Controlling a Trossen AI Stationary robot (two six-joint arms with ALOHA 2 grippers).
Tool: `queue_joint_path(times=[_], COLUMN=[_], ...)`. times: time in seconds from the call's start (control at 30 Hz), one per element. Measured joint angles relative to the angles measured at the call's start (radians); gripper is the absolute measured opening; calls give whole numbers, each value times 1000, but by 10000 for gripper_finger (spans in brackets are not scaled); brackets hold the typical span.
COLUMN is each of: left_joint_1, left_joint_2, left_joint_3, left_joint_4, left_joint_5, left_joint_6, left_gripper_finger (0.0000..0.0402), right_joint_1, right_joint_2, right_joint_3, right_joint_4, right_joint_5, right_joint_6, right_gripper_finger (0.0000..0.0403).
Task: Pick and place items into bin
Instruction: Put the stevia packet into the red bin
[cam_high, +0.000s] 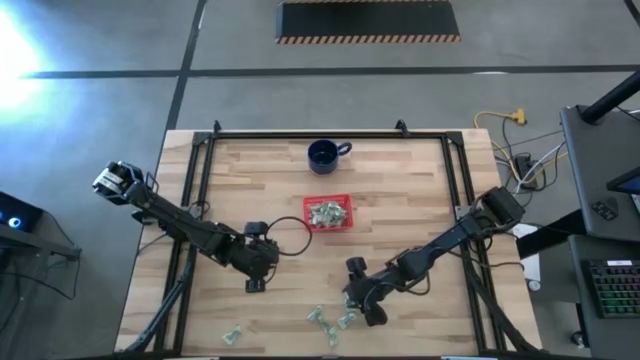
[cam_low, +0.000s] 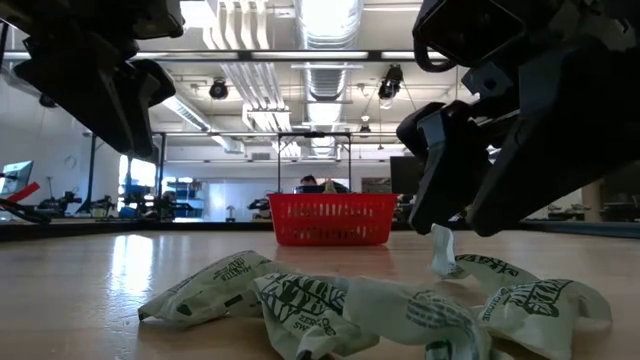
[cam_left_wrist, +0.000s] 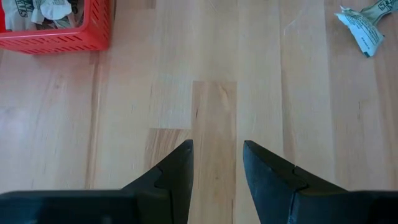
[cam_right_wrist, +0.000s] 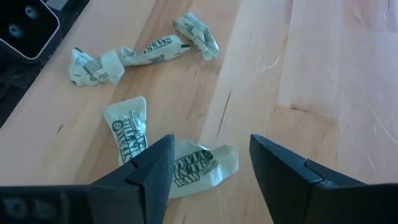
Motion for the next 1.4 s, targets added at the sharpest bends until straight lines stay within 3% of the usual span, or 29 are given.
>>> queue_joint_path(times=[0.23,0.53,0.77,1.1,1.4], left_joint_1=[0,-4,-5,-6,-10], left_joint_2=[0,0,-1,-2,-2], left_joint_3=[0,0,1,1,1], left_joint_4=[0,0,0,5,8], left_joint_5=[0,1,1,2,2], left_joint_6=[0,0,0,-1,-1], left_gripper_finger=[123,123,123,123,123], right_joint_1=[0,0,1,0,0], right_joint_2=[3,131,97,24,24], right_joint_3=[-10,48,52,47,47], right_joint_4=[27,19,-38,-140,-179], right_joint_5=[2,-14,-9,73,78], right_joint_6=[0,-6,-4,-27,-22], right_gripper_finger=[201,201,197,129,66])
